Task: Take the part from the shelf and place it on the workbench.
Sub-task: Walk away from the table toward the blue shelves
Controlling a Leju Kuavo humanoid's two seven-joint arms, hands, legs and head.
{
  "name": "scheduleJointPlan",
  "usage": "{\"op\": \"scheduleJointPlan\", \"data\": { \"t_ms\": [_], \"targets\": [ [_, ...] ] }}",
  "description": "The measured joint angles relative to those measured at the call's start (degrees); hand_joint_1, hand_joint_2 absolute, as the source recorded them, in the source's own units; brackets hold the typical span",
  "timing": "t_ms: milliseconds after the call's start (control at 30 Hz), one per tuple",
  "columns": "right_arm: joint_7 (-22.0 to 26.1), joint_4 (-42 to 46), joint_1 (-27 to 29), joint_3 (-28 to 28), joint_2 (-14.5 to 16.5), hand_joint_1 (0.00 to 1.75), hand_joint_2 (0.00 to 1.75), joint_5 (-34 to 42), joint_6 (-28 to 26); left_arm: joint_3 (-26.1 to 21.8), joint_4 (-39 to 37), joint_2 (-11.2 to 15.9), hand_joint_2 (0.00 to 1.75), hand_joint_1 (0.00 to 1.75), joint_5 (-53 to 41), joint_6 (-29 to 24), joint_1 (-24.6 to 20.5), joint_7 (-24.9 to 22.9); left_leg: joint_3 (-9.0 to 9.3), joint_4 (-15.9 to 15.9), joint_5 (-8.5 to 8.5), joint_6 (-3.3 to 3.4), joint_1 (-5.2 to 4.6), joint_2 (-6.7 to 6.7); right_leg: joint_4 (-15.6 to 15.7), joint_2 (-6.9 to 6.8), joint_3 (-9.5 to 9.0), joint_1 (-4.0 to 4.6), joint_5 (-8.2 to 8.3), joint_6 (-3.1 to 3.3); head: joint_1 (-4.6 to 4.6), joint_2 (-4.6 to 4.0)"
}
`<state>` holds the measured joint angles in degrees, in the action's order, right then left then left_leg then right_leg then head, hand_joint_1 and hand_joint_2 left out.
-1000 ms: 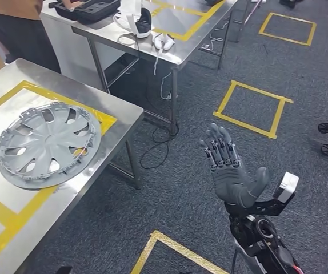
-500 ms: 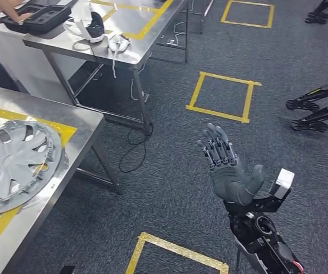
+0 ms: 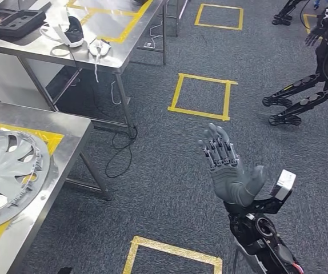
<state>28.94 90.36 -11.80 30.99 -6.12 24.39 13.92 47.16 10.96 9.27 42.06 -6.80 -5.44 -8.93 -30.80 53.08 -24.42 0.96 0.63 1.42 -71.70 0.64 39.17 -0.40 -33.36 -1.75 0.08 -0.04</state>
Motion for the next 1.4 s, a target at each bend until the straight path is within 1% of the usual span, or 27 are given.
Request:
{"op": "scheduleJointPlan", "data": {
  "t_ms": [33,67,133,200,233,333,400,467,500,533,567,600,667,700,767,833,900,967,1000,1033,1067,1100,1167,1233,1267,1333,1400],
  "targets": [
    [-0.03,-0.01,0.07,0.01,0.0,0.0,0.0,0.0,-0.04,0.01,0.01,-0.02,0.0,0.0,0.0,0.0,0.03,-0.01,0.02,0.02,-0.05,-0.04,0.0,0.49,-1.16,-0.18,0.38,-0.17,-0.04,-0.21,0.24,0.0],
    [-0.04,0.0,0.09,0.0,0.0,0.0,0.0,0.0,-0.05,0.02,0.01,-0.05,0.0,0.0,0.0,0.0,0.04,-0.01,0.1,0.05,-0.12,-0.15,0.02,0.9,0.52,-0.38,-0.62,-0.32,1.19,-0.35,0.48,0.0],
    [-0.05,0.01,0.05,-0.02,0.0,0.0,0.0,0.0,-0.08,0.04,0.01,-0.15,0.0,0.0,-0.02,0.0,0.03,-0.01,0.42,0.15,-0.39,-0.56,0.07,1.65,8.98,-1.75,-5.14,-0.49,5.08,-0.45,0.95,0.0],
    [-0.09,0.08,-0.02,-0.02,0.01,0.0,0.0,0.0,-0.11,0.07,0.0,-0.19,0.0,0.0,-0.05,0.0,0.04,-0.01,0.59,0.47,-0.69,-1.13,-0.2,2.25,15.6,-3.25,-8.6,-0.26,7.05,0.05,1.45,0.0],
    [-0.1,0.13,-0.02,-0.01,0.01,0.0,0.0,0.0,-0.13,0.08,0.0,-0.17,0.0,0.0,-0.07,0.0,0.05,-0.02,0.59,0.58,-0.75,-1.39,-0.36,2.58,16.78,-3.53,-9.18,-0.1,7.13,0.42,1.42,0.0],
    [-0.22,0.32,0.12,-0.07,-0.08,0.0,0.0,0.01,-0.25,0.14,0.02,-0.19,0.0,0.0,-0.1,0.0,0.03,-0.05,0.49,1.03,-1.16,-2.26,-0.26,3.18,17.09,-2.14,-9.23,0.07,7.55,1.68,0.84,0.0],
    [-0.3,0.53,0.09,-0.09,-0.11,0.0,0.0,0.0,-0.32,0.17,0.02,-0.2,0.0,0.0,-0.15,0.0,0.02,-0.05,-1.15,4.87,-3.78,-2.8,0.01,1.42,17.41,-1.26,-9.15,-0.09,7.97,2.4,0.35,0.0],
    [-0.39,0.64,0.16,-0.07,-0.11,0.0,0.0,0.0,-0.38,0.2,0.02,-0.2,0.0,0.0,-0.2,0.0,0.06,-0.05,-5.01,12.94,-7.75,-3.02,0.1,-0.49,17.44,-0.42,-8.87,-0.09,8.16,2.75,-0.53,0.0],
    [-0.42,0.65,0.27,-0.07,-0.11,0.0,0.0,0.0,-0.43,0.21,0.02,-0.2,0.0,0.0,-0.22,0.0,0.09,-0.07,-6.93,16.67,-9.02,-3.05,0.09,-0.82,17.43,0.07,-8.78,-0.04,8.21,2.85,-0.87,0.0],
    [-0.45,0.65,0.39,-0.06,-0.11,0.0,0.0,0.0,-0.48,0.22,0.02,-0.21,0.0,0.0,-0.24,0.0,0.13,-0.08,-8.02,18.6,-9.19,-3.0,0.08,-0.97,17.42,0.62,-8.75,0.01,8.24,2.91,-1.08,0.0],
    [-0.46,0.66,0.5,-0.06,-0.11,0.0,0.0,0.0,-0.52,0.23,0.01,-0.21,0.0,0.0,-0.25,0.0,0.17,-0.1,-7.98,18.22,-8.18,-2.87,0.07,-1.06,17.41,1.22,-8.78,0.04,8.26,2.93,-1.26,0.0],
    [-0.48,0.69,0.58,-0.07,-0.11,0.0,0.0,0.0,-0.55,0.24,0.01,-0.2,0.0,0.0,-0.26,0.0,0.19,-0.13,-6.74,15.38,-6.19,-2.66,0.07,-1.23,17.4,1.82,-8.87,0.06,8.26,2.93,-1.44,0.0],
    [-0.49,0.82,0.62,-0.08,-0.11,0.0,0.0,0.0,-0.57,0.26,0.0,-0.05,0.0,0.0,-0.27,0.0,0.2,-0.14,-2.69,6.55,-1.92,-2.07,0.07,-3.05,17.32,2.87,-8.91,0.11,8.24,2.79,-1.82,0.0],
    [-0.54,0.89,0.64,-0.09,-0.11,0.0,0.0,0.0,-0.61,0.26,0.0,0.03,0.0,0.0,-0.28,0.0,0.16,-0.14,-1.24,3.22,-0.73,-1.87,0.06,-3.94,17.26,3.36,-8.78,0.09,8.24,2.58,-1.9,0.0],
    [-0.68,0.96,0.71,-0.09,-0.11,0.0,0.0,0.0,-0.76,0.28,0.01,0.17,0.0,0.0,-0.3,0.0,0.07,-0.14,-0.3,0.75,-0.36,-1.63,-0.11,-4.77,17.25,4.25,-8.43,-0.03,8.34,1.91,-1.9,0.0],
    [-0.79,1.02,0.81,-0.13,-0.11,0.0,0.0,0.0,-0.95,0.31,0.01,0.13,0.0,0.0,-0.31,0.0,-0.07,-0.14,-0.14,0.39,-0.17,-1.29,-0.09,-3.71,17.23,4.75,-8.16,-0.23,8.32,1.26,-1.83,0.0],
    [-0.81,1.19,0.8,-0.28,-0.16,0.0,0.0,0.0,-1.11,0.35,0.0,0.1,0.0,0.0,-0.32,0.0,-0.08,-0.14,0.22,-0.15,0.01,-0.73,0.17,-2.51,14.21,3.02,-6.67,-0.08,6.38,0.78,-1.27,0.0],
    [-0.81,1.31,0.88,-0.43,-0.22,0.0,0.0,0.0,-1.19,0.39,-0.01,0.09,0.0,0.0,-0.32,0.0,0.05,-0.14,0.42,-0.32,-0.02,-0.36,0.18,-1.37,6.5,0.67,-3.13,-0.07,2.45,0.38,-0.39,0.0],
    [-0.82,1.3,1.0,-0.45,-0.23,0.0,0.0,0.0,-1.21,0.39,-0.01,0.09,0.0,0.0,-0.32,0.0,0.1,-0.14,0.44,-0.3,-0.09,-0.29,0.12,-0.79,2.43,0.18,-1.23,-0.16,0.9,0.17,-0.08,0.0],
    [-0.84,1.29,1.15,-0.47,-0.23,0.0,0.0,0.0,-1.23,0.4,-0.01,0.09,0.0,0.0,-0.32,0.0,0.11,-0.14,0.49,-0.27,-0.15,-0.28,0.08,-0.26,-0.06,-0.05,-0.07,-0.23,0.33,0.01,0.15,0.0],
    [-0.85,1.29,1.25,-0.49,-0.25,0.0,0.0,0.0,-1.25,0.41,-0.01,0.08,0.0,0.0,-0.32,0.0,0.11,-0.14,0.57,-0.24,-0.23,-0.31,0.06,0.25,-0.43,-0.23,0.04,-0.29,0.84,-0.1,0.36,0.0],
    [-0.85,1.29,1.3,-0.52,-0.25,0.0,0.0,0.0,-1.26,0.42,-0.01,0.07,0.0,0.0,-0.32,0.01,0.1,-0.14,0.71,-0.2,-0.35,-0.4,0.08,0.7,1.83,-0.45,-1.16,-0.33,2.45,-0.15,0.58,0.0],
    [-0.86,1.3,1.27,-0.64,-0.26,0.0,0.0,0.0,-1.26,0.42,0.0,0.02,0.0,0.0,-0.32,0.02,0.07,-0.14,1.13,-0.07,-0.7,-0.79,0.03,1.44,10.41,-1.95,-5.65,-0.25,6.18,-0.03,1.08,0.0],
    [-0.89,1.35,1.18,-0.76,-0.26,0.0,0.0,0.0,-1.26,0.42,0.0,0.01,0.0,0.0,-0.32,0.02,0.06,-0.15,1.29,0.23,-1.01,-1.33,-0.25,2.11,16.16,-3.46,-8.65,0.09,7.67,0.61,1.43,0.0],
    [-0.92,1.38,1.16,-0.81,-0.26,0.0,0.0,0.0,-1.26,0.42,-0.01,0.02,0.0,0.0,-0.31,0.02,0.05,-0.17,1.26,0.31,-1.05,-1.58,-0.41,2.49,16.83,-3.7,-8.95,0.3,7.49,1.0,1.39,0.0],
    [-0.95,1.43,1.21,-0.91,-0.29,0.0,0.0,0.01,-1.27,0.42,-0.01,0.02,0.0,0.0,-0.31,0.02,0.02,-0.25,1.24,0.42,-1.16,-2.09,-0.38,3.12,16.97,-2.82,-8.89,0.39,7.73,1.76,1.06,0.0],
    [-0.93,1.51,1.14,-1.02,-0.33,0.0,0.0,0.01,-1.27,0.43,-0.01,0.02,0.0,0.0,-0.31,0.02,0.02,-0.32,0.58,2.3,-2.69,-2.67,-0.15,1.88,17.28,-1.92,-8.84,0.26,8.13,2.47,0.69,0.0]
  ]
}}
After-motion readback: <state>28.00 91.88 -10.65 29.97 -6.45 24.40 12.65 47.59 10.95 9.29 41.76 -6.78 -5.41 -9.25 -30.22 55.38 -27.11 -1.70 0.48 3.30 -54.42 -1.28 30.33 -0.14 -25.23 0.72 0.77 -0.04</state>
